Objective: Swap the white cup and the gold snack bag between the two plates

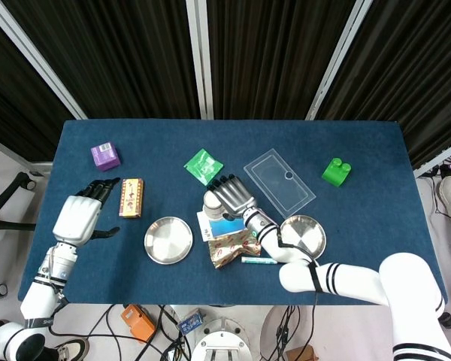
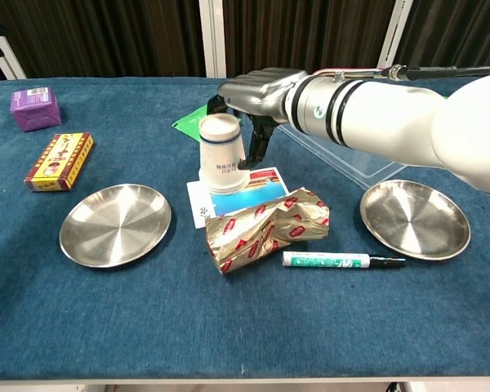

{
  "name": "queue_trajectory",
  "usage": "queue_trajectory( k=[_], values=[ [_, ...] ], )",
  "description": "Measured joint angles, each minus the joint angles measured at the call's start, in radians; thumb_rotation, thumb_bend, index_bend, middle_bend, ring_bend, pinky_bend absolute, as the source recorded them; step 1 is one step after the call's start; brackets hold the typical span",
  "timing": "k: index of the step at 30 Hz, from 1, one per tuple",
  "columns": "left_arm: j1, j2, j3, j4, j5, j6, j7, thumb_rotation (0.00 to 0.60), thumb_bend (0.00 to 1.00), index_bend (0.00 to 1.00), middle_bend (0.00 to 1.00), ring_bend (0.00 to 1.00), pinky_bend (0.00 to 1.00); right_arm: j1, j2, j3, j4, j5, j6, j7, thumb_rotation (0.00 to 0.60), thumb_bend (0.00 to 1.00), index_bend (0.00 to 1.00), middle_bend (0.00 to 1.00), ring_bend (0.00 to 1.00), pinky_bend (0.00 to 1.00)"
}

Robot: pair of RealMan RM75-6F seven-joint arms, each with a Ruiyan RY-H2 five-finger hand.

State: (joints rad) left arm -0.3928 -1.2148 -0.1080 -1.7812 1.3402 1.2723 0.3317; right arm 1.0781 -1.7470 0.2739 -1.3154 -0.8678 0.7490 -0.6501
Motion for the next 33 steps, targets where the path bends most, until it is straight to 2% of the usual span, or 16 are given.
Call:
queue_trajectory(
  k=[3,10,15,20,24,28,33],
  values=[
    [0.001,0.004,0.002,-0.007,0.003,0.0,0.0,0.6,0.03,0.08,0.15,0.16,0.42,0.003,-0.001,-0.007,0.004,-0.016,0.001,0.026,0.6,0.43,0.59,0.51,0.53,0.54],
    [0.01,0.013,0.006,-0.024,0.013,0.015,0.002,0.6,0.03,0.08,0.15,0.16,0.42,0.002,0.002,-0.018,0.002,-0.059,0.048,0.054,0.6,0.43,0.76,0.64,0.66,0.59],
    [0.018,0.024,0.01,-0.035,0.027,0.03,0.0,0.6,0.03,0.08,0.15,0.16,0.42,-0.022,0.039,-0.016,-0.052,-0.116,0.124,0.082,0.6,0.43,0.76,0.64,0.67,0.59],
    [0.035,0.04,0.028,-0.053,0.079,0.058,-0.004,0.6,0.03,0.08,0.15,0.16,0.42,-0.095,0.161,-0.037,-0.173,-0.208,0.207,0.135,0.6,0.43,0.76,0.64,0.67,0.59],
    [0.049,0.052,0.066,-0.078,0.159,0.072,-0.003,0.6,0.03,0.08,0.15,0.16,0.42,-0.183,0.291,-0.093,-0.25,-0.302,0.267,0.192,0.6,0.43,0.76,0.64,0.67,0.59],
    [0.055,0.053,0.101,-0.101,0.208,0.065,0.024,0.6,0.03,0.08,0.15,0.16,0.42,-0.289,0.412,-0.186,-0.286,-0.416,0.327,0.298,0.6,0.44,0.75,0.64,0.67,0.59],
    [0.051,0.028,0.106,-0.104,0.207,0.037,0.046,0.6,0.03,0.08,0.15,0.16,0.42,-0.384,0.465,-0.286,-0.266,-0.534,0.372,0.433,0.6,0.44,0.75,0.64,0.67,0.59]
  ],
)
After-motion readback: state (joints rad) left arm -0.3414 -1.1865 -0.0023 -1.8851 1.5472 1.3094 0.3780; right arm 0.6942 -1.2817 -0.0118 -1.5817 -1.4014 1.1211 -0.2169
